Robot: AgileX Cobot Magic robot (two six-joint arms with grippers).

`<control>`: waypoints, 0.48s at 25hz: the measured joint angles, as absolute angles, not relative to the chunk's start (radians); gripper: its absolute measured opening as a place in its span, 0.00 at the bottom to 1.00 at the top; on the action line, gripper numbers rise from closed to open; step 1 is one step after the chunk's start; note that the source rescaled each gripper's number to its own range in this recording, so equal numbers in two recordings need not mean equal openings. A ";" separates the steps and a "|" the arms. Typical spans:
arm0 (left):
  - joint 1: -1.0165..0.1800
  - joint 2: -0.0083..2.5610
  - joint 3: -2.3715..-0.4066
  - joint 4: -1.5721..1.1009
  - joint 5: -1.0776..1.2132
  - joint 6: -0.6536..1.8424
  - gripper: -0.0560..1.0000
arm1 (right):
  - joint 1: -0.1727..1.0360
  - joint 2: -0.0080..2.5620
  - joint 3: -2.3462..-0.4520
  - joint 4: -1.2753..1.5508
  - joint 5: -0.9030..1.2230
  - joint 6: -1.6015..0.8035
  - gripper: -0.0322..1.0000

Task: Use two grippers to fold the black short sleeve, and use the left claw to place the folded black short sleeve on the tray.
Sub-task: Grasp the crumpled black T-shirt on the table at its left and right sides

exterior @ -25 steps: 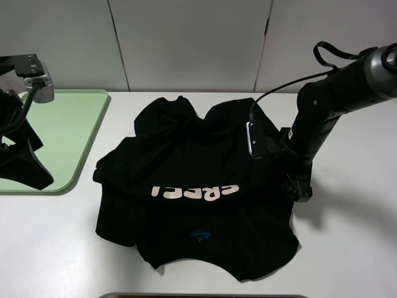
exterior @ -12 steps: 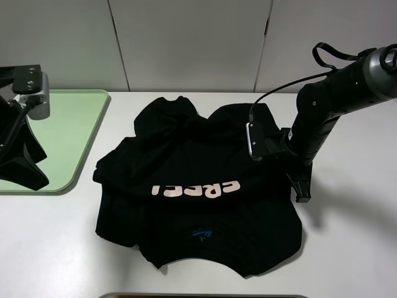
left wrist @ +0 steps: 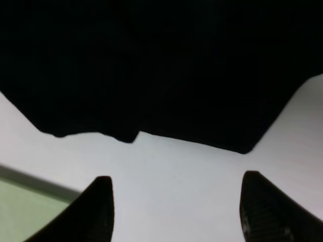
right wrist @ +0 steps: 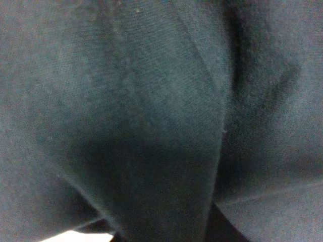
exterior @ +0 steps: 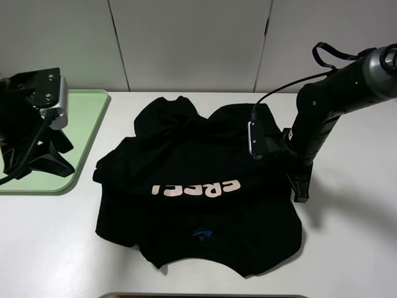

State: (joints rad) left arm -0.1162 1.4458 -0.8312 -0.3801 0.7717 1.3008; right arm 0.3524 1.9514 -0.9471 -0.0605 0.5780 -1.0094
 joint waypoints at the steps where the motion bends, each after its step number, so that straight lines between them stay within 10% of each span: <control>1: -0.116 1.465 -0.831 -0.384 0.749 1.308 0.58 | 0.352 1.951 -0.947 -0.061 0.580 -1.007 0.03; 12: -0.227 1.665 -0.831 -0.407 0.503 1.396 0.72 | 0.352 1.951 -0.947 -0.064 0.582 -1.003 0.03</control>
State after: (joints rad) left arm -0.2273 1.6654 -0.8312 -0.4070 0.5025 1.3957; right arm 0.3524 1.9514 -0.9471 -0.0637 0.5822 -1.0031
